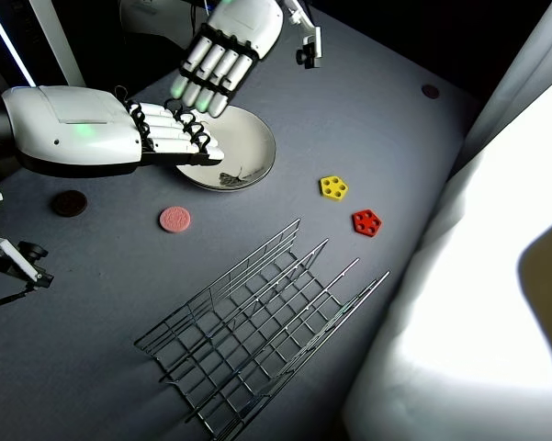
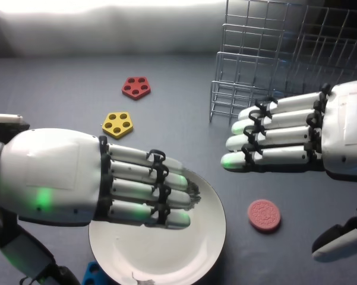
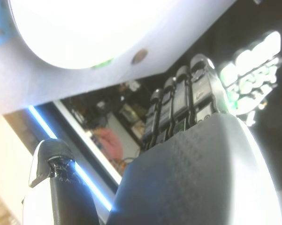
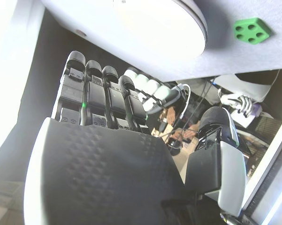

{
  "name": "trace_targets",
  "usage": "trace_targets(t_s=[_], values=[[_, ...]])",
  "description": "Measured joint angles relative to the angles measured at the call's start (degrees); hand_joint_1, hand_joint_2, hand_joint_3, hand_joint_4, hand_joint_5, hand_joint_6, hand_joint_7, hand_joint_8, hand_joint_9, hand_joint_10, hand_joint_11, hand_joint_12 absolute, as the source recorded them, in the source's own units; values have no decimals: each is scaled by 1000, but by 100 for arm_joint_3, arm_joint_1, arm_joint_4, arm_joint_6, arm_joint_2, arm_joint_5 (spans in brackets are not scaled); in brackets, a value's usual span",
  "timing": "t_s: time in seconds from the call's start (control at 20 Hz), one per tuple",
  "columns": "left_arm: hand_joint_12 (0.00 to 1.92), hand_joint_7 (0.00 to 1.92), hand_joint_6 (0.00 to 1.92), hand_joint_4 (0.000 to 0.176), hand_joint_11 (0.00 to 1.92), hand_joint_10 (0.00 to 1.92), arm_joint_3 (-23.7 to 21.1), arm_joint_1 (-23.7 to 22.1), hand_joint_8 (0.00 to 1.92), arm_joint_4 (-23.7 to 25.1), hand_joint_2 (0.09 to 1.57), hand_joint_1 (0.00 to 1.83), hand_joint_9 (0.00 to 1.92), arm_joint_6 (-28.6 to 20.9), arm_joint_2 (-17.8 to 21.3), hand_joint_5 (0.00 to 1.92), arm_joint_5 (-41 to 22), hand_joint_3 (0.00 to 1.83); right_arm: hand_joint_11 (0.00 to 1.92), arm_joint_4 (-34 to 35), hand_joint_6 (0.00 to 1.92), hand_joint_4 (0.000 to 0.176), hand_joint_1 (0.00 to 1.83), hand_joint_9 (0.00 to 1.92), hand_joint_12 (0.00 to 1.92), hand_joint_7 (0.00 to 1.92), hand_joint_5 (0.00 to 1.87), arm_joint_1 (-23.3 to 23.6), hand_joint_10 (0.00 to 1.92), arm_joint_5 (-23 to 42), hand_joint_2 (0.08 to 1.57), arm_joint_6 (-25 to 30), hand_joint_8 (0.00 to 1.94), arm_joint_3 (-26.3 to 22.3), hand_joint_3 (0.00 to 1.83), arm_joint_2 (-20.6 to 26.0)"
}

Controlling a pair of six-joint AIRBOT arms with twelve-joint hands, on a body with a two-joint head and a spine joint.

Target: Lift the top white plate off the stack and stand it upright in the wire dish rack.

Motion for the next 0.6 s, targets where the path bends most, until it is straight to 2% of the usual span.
trace_targets(t_s=[0.2, 0.35, 0.6], values=[[50, 58, 1, 0, 47, 6, 345, 125, 3, 382, 964, 401, 49, 33, -245, 52, -11, 0, 88, 22, 1, 0, 277, 47, 73, 54, 38, -31, 2, 57, 988, -2, 4, 17, 0, 2], [61, 38, 0, 0, 70, 4, 507, 146, 2, 481, 973, 335, 47, 153, -350, 33, -61, 3, 91, 24, 16, 0, 283, 55, 71, 62, 83, -31, 4, 63, 990, -4, 5, 17, 0, 2], [52, 56, 5, 0, 48, 6, 791, 195, 8, 535, 976, 372, 55, 258, -542, 31, -44, 0, 86, 24, 3, 0, 320, 46, 61, 58, 64, -31, 5, 90, 979, -4, 5, 17, 0, 2]])
